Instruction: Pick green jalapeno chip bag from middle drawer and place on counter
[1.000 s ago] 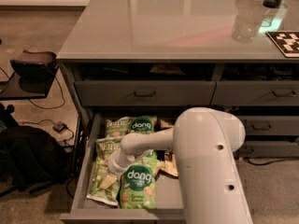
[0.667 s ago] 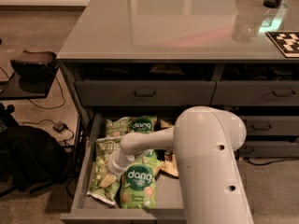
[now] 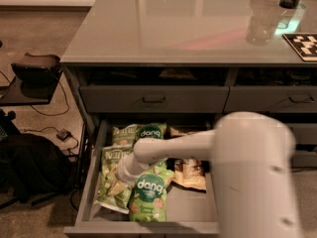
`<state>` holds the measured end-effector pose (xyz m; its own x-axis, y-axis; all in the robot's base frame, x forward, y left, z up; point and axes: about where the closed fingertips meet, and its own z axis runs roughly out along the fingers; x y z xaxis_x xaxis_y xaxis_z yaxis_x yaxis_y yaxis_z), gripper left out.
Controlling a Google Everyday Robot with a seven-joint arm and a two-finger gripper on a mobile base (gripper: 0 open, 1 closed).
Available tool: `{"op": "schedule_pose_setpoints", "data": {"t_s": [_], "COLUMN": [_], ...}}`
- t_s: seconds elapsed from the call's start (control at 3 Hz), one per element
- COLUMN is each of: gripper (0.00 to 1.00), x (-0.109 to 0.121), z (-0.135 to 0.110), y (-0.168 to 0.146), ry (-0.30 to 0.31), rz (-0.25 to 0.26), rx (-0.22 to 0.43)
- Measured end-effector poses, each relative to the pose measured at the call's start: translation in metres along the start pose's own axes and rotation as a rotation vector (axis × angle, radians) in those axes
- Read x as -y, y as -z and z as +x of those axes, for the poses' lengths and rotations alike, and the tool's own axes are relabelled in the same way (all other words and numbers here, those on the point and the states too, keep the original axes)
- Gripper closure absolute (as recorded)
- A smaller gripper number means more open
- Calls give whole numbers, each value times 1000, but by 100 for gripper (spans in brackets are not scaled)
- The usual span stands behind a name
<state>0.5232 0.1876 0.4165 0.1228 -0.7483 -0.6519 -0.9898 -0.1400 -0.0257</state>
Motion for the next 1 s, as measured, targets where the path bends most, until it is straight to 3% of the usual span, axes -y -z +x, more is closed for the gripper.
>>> {"op": "schedule_pose_setpoints", "data": {"t_s": [0.33,0.67,1.0], "gripper": [100,100,100], "x": [-19,-36,-56], "z": [-59,-112,-147], "y": [84,155,210], "ry": [229,363,422], "rz": [84,158,238], "rx": [74,161,252]}}
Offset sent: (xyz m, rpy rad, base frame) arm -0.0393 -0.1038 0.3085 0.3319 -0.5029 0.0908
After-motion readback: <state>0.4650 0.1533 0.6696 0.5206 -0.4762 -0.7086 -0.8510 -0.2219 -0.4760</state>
